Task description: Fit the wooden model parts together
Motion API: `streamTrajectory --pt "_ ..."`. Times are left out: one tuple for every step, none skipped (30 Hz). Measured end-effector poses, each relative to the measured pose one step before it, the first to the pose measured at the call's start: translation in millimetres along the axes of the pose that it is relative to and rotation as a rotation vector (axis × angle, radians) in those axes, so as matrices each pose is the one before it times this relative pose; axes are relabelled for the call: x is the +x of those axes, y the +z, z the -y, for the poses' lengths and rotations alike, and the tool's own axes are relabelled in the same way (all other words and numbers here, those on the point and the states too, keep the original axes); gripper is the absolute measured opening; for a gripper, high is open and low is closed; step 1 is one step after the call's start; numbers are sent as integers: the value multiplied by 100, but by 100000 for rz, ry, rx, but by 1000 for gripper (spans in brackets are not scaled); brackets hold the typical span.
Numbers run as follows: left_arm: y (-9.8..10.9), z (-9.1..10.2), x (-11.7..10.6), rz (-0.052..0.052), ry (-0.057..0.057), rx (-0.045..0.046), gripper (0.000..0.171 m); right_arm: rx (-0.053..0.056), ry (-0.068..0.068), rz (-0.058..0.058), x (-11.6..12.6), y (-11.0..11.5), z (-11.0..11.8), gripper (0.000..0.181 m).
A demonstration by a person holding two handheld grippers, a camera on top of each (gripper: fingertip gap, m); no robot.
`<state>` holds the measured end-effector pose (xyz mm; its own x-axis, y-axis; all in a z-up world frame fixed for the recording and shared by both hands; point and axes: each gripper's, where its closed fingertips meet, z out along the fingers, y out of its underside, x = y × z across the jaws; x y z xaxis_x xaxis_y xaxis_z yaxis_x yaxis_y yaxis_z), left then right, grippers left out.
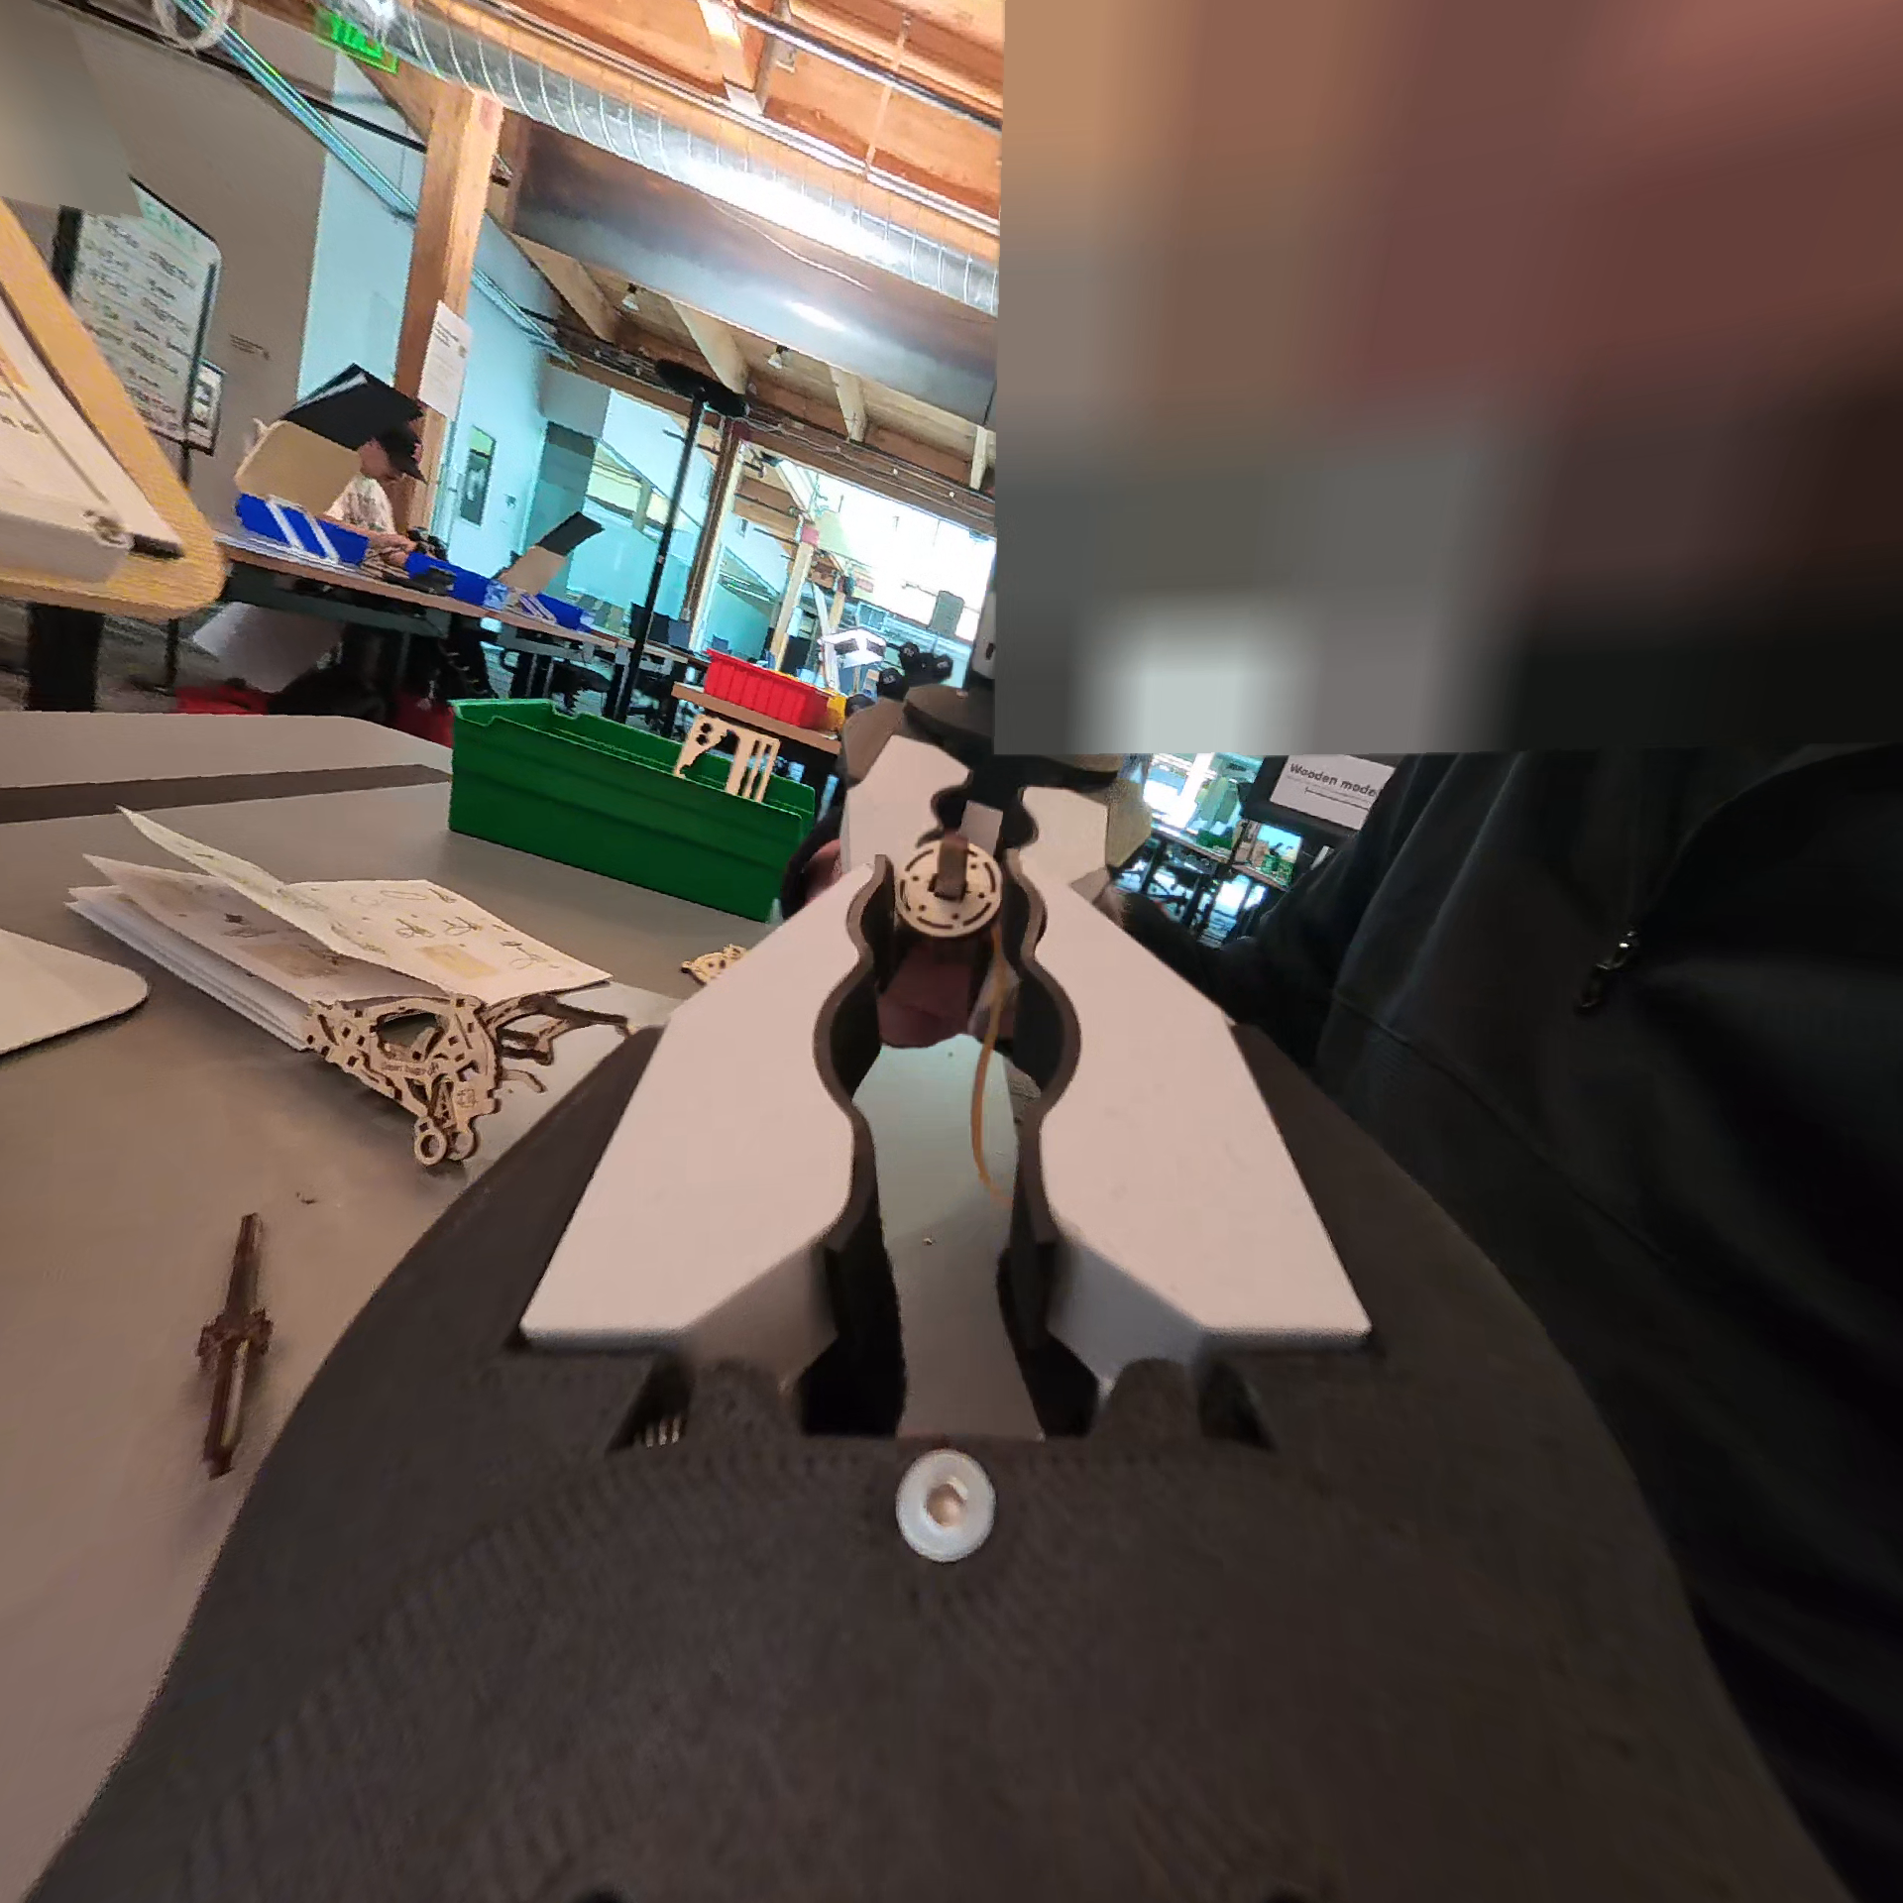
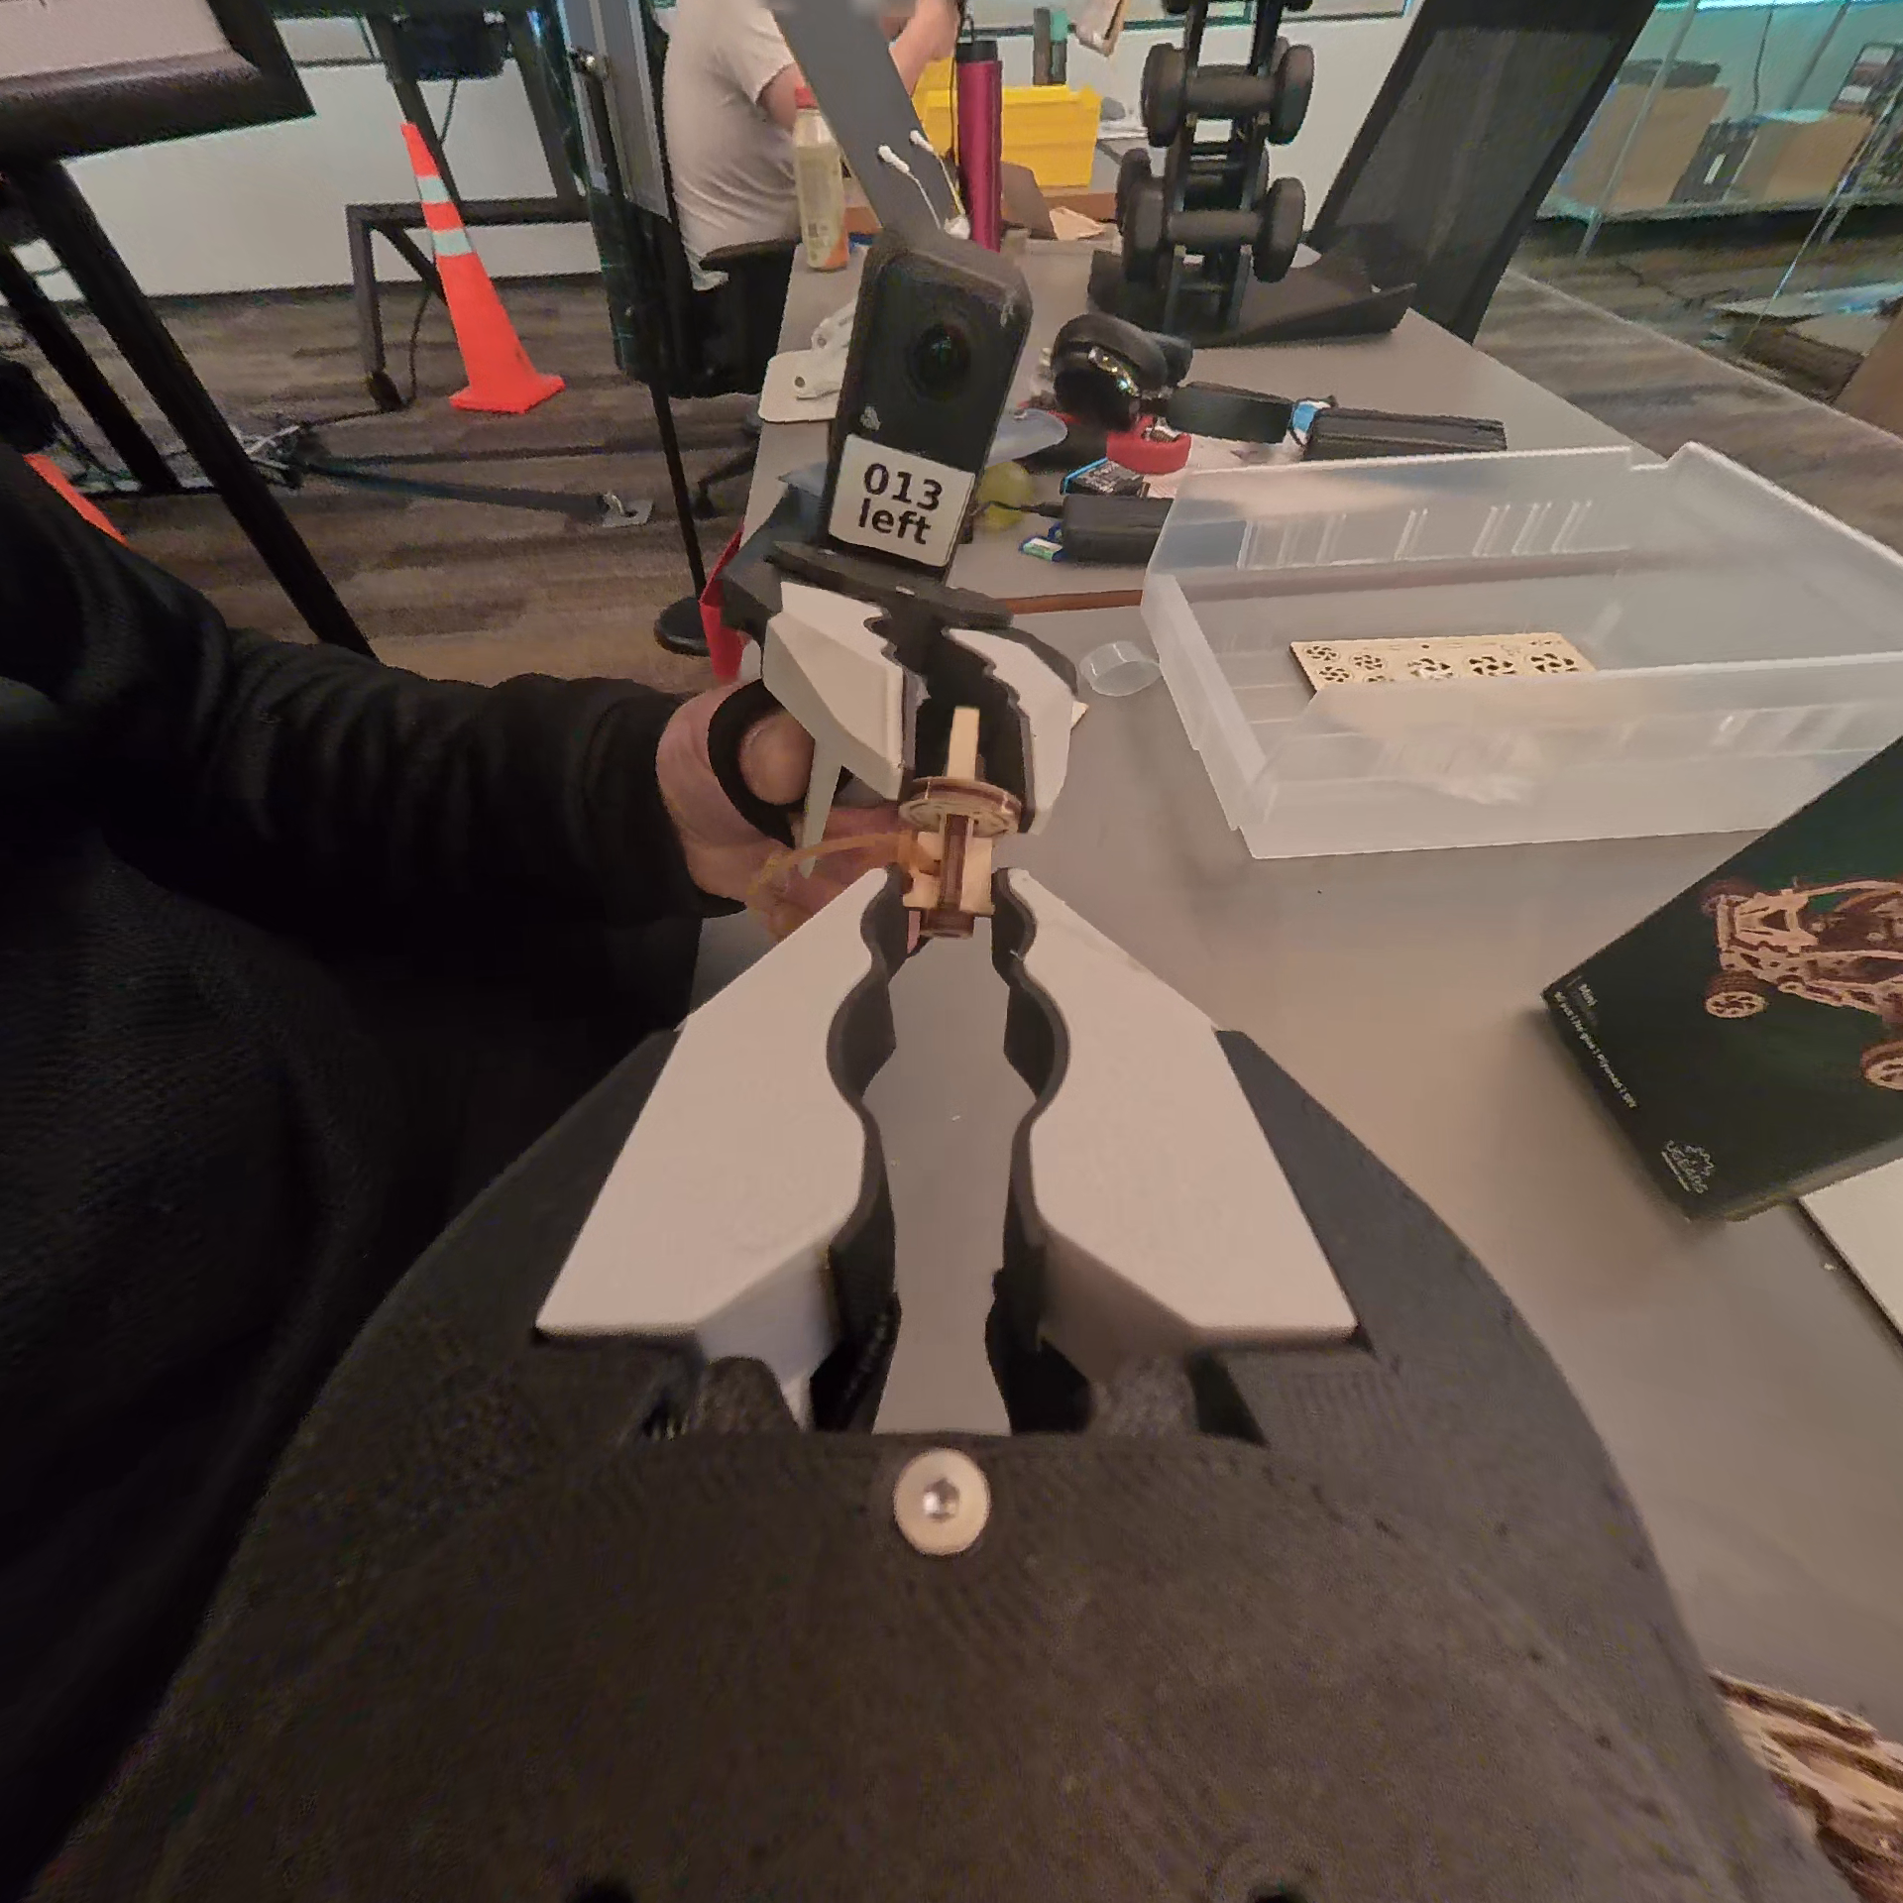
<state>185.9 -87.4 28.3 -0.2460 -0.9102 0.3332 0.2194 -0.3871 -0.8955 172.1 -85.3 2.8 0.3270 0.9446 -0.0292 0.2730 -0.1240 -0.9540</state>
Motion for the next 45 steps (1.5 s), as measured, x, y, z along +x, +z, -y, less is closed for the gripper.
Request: streamTrajectory --pt "242 -149 212 -641 120 -1912 18 -1101 -417 1150 -349 288 -276 13" --pt "391 -350 196 31 1767 -3020 18 -1212 -969 -166 -285 392 -351 13" --pt "405 -227 231 -34 1620 -2263 17 742 -861 -806 -163 212 -133 13" --pt "197 161 40 827 903 204 16 2271 1006 -19 -52 -86 124 13" --pt "17 147 -188 1409 302 -75 16 1858 1652 -252 140 -202 113 13" --pt "-50 43 -235 1207 545 -620 17 514 459 -1381 285 -187 -81 13" --pt "-23 -62 -144 635 670 -863 17 312 -222 -1058 192 -197 -89 13" --pt "37 -83 -7 -247 -35 -911 17 286 -300 -643 81 -218 -68 13" --pt "128 -153 48 -53 305 -1380 19 -128 -687 -922 70 -219 -98 13" --pt "167 -228 83 358 1072 -1971 21 -548 -717 -1143 110 -232 -172 13" --pt "125 -157 17 833 1358 -1783 22 -200 -58 -730 67 -244 -145 13" --pt "59 -39 36 493 1171 -977 21 116 388 -148 -18 -224 -133 13" --pt "47 49 57 85 670 -540 21 -277 -63 -682 11 -212 -208 13" --pt "75 46 -110 1037 459 -909 22 -954 -1169 -1550 72 -212 -297 13" --pt "133 4 -234 1765 158 -1218 24 -1386 -1581 -1848 67 -240 -373 13" --pt "325 -194 68 195 641 -2252 25 -1532 -1288 -1918 77 -279 -389 13" --pt "526 -271 214 -545 531 -2405 26 -1248 -1103 -2083 73 -324 -358 13" --pt "651 -291 99 142 -55 -2055 25 -1578 -1104 -2076 61 -344 -411 13" --pt "763 -453 11 300 -251 -2551 26 -1749 -938 -1980 40 -376 -484 14" --pt "868 -555 107 -287 452 -2825 25 -1521 -404 -1769 53 -412 -515 13" --pt "876 -548 -17 420 762 -2549 24 -1287 360 -1509 39 -428 -563 13" --pt "830 -603 -159 884 252 -2740 20 -1147 906 -1214 32 -415 -622 13" --pt "766 -586 143 -1356 383 -2265 16 -1488 907 -1181 42 -333 -741 13" --pt "647 -521 0 -528 -195 -1791 15 -1509 527 -1264 57 -282 -801 13" --pt "562 -590 -160 684 170 -2283 10 -1569 490 -1148 27 -223 -818 13" --pt "531 -601 -95 400 460 -2150 8 -1454 536 -830 -14 -178 -781 13" --pt "495 -552 17 -450 -21 -1500 6 -1512 359 -782 -20 -99 -774 13" --pt "466 -585 -74 -183 -202 -1413 5 -1317 367 -645 2 -41 -757 13" --pt "482 -654 -113 240 -526 -1875 4 -1634 1118 -13 11 24 -832 14" --pt "481 -649 -84 301 -44 -1786 3 -1768 1895 560 21 87 -838 14" --pt "488 -707 -161 616 -128 -2086 3 -2074 1666 310 86 123 -857 15" --pt "468 -689 -229 904 -747 -2128 3 -2868 1160 -414 191 161 -964 18" --pt "416 -433 -28 -363 -904 -847 3 -3532 1321 -184 168 164 -1008 22" --pt "364 -410 -116 200 -1142 -1237 3 -3037 1349 138 112 106 -888 27" --pt "370 -652 -317 1545 -704 -3343 3 -2293 1032 -56 110 42 -792 31" --pt "419 -845 -254 1260 513 -4860 3 -1707 788 -219 143 -43 -683 31" --pt "367 -614 -190 1527 1531 -3287 3 -1527 1065 -11 129 -102 -617 31" --pt "259 -271 -28 521 90 -1988 3 -766 1151 494 71 -129 -425 31" --pt "133 -52 -70 911 578 -740 3 926 771 454 50 -199 -122 31" --pt "107 -142 -138 1045 -90 -1170 3 2156 483 138 46 -233 154 29" --pt "106 -286 -77 526 -229 -2079 3 2026 868 688 -42 -163 246 27" --pt "137 -465 -50 597 517 -3201 3 1577 962 872 -72 -69 258 27" --pt "175 -634 -68 984 993 -4187 3 1114 13 -21 4 25 193 23" --pt "119 -349 -13 644 528 -2175 3 -69 -775 -101 -17 152 22 20" --pt "-1 -72 95 -303 31 -250 3 -496 -779 234 -63 238 -30 18"
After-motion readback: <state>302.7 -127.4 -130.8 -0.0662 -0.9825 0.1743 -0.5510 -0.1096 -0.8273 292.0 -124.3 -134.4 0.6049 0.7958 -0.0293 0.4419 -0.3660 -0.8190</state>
